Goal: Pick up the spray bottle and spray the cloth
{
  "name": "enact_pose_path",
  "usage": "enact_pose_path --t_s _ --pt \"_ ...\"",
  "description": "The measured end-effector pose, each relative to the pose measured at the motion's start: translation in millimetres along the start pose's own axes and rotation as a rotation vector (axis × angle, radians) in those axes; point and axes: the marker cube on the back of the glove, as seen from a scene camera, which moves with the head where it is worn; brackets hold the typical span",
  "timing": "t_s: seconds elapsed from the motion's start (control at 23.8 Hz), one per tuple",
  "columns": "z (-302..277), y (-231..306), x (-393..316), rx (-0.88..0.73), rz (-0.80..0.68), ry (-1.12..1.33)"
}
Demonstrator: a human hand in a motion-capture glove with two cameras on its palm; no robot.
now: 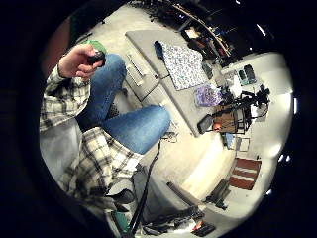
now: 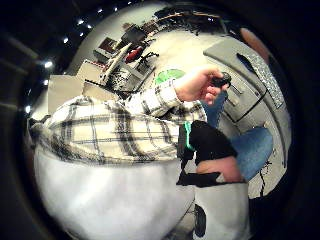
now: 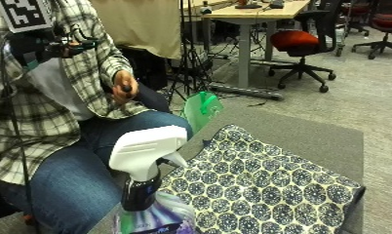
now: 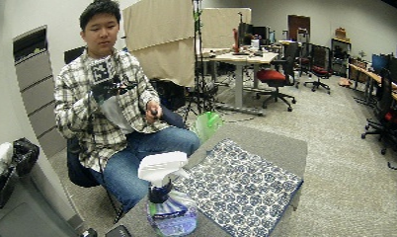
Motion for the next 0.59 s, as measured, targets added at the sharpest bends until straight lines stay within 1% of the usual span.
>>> enact_pose_path --t_s 0.17,0.42,0.59 --pt "1.2 -3.0 2.9 0.011 0.026 0.013" --pt "2.5 -0.8 -0.5 -0.001 -0.005 -0.009" --pt "4.6 -0.3 -0.8 -0.006 0.003 0.000"
